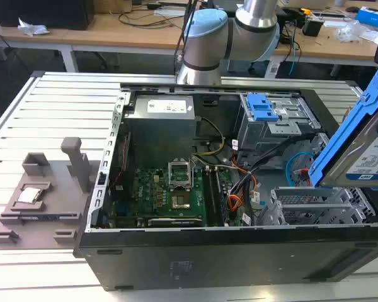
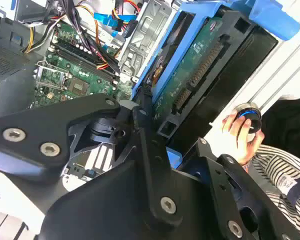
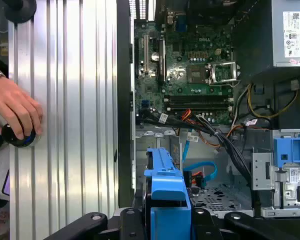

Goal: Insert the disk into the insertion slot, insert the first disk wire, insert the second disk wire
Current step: 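Insert the disk into the insertion slot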

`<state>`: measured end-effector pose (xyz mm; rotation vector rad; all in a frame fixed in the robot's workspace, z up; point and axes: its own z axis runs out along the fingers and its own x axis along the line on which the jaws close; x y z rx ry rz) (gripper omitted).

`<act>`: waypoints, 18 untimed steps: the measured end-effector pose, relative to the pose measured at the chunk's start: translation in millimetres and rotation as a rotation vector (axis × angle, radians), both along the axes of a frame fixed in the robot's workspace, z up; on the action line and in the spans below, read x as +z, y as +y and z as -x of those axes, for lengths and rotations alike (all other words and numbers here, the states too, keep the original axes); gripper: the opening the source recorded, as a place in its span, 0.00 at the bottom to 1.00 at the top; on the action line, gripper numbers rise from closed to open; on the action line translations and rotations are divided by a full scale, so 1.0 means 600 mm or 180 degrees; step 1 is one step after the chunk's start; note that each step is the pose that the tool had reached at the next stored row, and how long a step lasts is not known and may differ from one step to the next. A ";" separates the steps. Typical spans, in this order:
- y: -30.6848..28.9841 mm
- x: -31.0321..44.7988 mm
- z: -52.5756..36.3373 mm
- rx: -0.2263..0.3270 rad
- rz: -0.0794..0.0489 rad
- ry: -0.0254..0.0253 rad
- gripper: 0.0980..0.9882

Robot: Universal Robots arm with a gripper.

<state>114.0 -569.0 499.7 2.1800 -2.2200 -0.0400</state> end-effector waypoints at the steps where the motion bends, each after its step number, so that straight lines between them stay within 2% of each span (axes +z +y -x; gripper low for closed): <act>1: 0.0000 -0.003 0.001 0.0000 0.0000 0.0000 0.30; 9: 0.0000 -0.021 0.001 0.0000 0.0000 0.0000 0.30; 11: 0.0000 -0.030 0.001 0.0000 0.0000 0.0000 0.30; 18: 0.0000 -0.042 0.001 0.0000 0.0000 0.0000 0.30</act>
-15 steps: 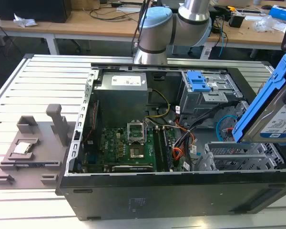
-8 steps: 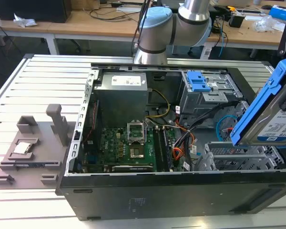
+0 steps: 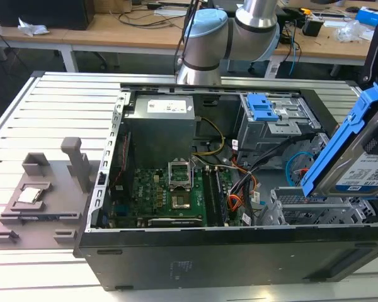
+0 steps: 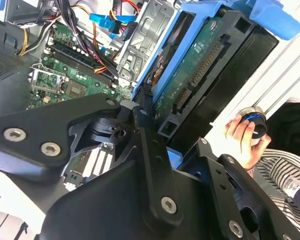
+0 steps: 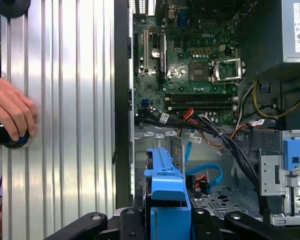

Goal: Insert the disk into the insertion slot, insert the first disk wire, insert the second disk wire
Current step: 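Insert the disk into the insertion slot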

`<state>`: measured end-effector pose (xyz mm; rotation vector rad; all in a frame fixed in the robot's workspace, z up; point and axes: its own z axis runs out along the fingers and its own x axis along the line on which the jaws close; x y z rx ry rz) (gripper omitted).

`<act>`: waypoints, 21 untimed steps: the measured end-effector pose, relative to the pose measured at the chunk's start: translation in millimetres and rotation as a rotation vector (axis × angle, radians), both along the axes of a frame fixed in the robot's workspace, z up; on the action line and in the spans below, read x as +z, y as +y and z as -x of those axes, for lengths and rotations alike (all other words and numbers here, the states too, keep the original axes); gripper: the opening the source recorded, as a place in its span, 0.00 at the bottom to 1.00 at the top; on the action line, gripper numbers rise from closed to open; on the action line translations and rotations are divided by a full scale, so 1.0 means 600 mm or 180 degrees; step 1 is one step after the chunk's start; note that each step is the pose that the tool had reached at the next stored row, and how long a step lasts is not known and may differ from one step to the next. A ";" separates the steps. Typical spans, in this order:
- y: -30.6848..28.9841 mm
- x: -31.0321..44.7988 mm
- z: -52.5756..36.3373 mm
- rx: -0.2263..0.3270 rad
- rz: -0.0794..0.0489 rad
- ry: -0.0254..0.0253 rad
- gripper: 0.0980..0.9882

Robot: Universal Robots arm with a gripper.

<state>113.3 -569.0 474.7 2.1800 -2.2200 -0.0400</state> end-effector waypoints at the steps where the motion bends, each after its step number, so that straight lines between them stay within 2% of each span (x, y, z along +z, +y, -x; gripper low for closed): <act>1: 0.0000 -0.004 0.000 0.0000 0.0000 0.0000 0.30; 6: 0.0000 -0.015 0.000 0.0000 0.0000 0.0000 0.30; 21: 0.0000 -0.033 0.000 0.0000 0.0000 0.0000 0.30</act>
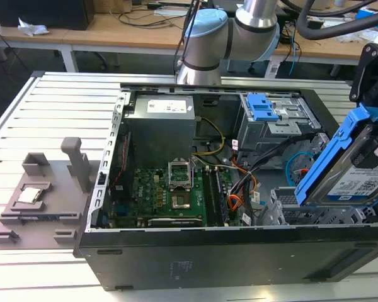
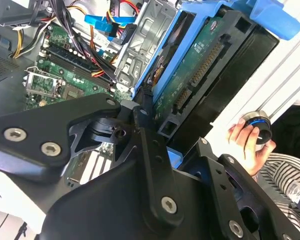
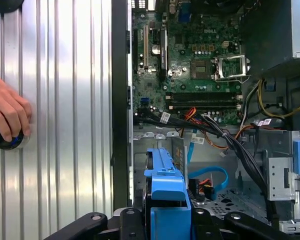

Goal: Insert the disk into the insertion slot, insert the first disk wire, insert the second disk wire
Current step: 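Insert the disk into the insertion slot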

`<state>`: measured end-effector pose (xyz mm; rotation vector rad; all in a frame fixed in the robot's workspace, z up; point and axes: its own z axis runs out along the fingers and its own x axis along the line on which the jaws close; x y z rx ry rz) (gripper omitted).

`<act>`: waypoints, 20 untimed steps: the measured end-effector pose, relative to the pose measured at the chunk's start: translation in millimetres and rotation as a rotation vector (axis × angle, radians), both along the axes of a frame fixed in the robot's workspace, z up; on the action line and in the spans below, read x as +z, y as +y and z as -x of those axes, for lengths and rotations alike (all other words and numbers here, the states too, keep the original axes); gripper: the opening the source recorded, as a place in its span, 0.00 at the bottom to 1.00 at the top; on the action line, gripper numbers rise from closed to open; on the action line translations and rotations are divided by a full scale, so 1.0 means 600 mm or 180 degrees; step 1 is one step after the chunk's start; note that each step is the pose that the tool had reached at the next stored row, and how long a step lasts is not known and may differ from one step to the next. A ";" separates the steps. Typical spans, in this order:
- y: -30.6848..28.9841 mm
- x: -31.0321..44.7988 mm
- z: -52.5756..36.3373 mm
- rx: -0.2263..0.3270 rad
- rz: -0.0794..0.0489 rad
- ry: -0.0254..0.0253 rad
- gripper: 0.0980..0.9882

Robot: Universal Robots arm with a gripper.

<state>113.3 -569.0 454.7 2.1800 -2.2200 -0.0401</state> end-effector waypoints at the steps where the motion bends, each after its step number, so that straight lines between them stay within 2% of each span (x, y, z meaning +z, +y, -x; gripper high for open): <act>1: 0.0000 -0.001 0.000 0.0000 0.0000 0.0000 0.30; 7: 0.0000 -0.008 0.001 0.0000 0.0000 0.0000 0.30; 12: -0.0001 -0.013 0.012 0.0000 -0.0001 0.0000 0.30; 20: 0.0023 -0.021 0.014 0.0002 0.0000 0.0000 0.30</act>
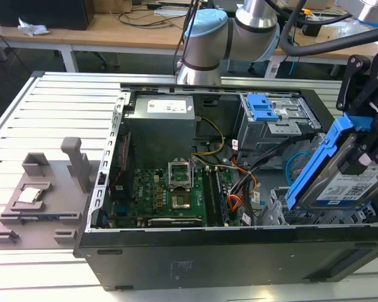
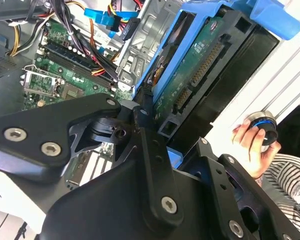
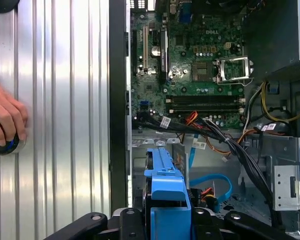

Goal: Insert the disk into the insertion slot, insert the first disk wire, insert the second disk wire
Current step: 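Insert the disk into the insertion slot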

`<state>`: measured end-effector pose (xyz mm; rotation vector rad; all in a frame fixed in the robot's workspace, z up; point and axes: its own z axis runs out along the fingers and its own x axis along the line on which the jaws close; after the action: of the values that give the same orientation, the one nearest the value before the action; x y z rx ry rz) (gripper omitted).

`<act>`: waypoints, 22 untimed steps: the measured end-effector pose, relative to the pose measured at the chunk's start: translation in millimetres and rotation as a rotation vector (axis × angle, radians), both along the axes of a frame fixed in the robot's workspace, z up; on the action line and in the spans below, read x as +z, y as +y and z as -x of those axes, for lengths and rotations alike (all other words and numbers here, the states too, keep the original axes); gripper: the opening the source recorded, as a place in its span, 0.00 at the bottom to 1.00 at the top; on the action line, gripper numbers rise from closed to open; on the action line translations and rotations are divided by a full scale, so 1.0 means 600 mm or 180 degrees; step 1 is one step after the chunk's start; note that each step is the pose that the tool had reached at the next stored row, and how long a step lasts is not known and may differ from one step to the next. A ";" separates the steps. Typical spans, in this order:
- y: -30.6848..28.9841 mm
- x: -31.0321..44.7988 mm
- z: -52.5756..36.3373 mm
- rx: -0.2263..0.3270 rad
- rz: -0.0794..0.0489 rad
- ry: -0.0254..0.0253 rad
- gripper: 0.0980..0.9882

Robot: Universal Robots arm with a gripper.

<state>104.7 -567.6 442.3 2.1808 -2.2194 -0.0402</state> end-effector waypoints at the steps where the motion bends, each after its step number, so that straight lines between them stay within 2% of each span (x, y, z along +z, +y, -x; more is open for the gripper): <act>1: 0.0022 0.000 0.001 0.0001 -0.0006 0.0000 0.30; 5: 0.0089 -0.003 0.002 0.0007 -0.0046 0.0000 0.30; 14: 0.0216 -0.010 0.003 0.0039 -0.0067 0.0000 0.30; 19: 0.0242 -0.023 0.003 0.0047 -0.0068 0.0000 0.30; 22: 0.0242 -0.035 0.003 0.0046 -0.0068 0.0000 0.30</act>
<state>103.2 -553.1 421.5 2.2073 -2.2131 -0.0638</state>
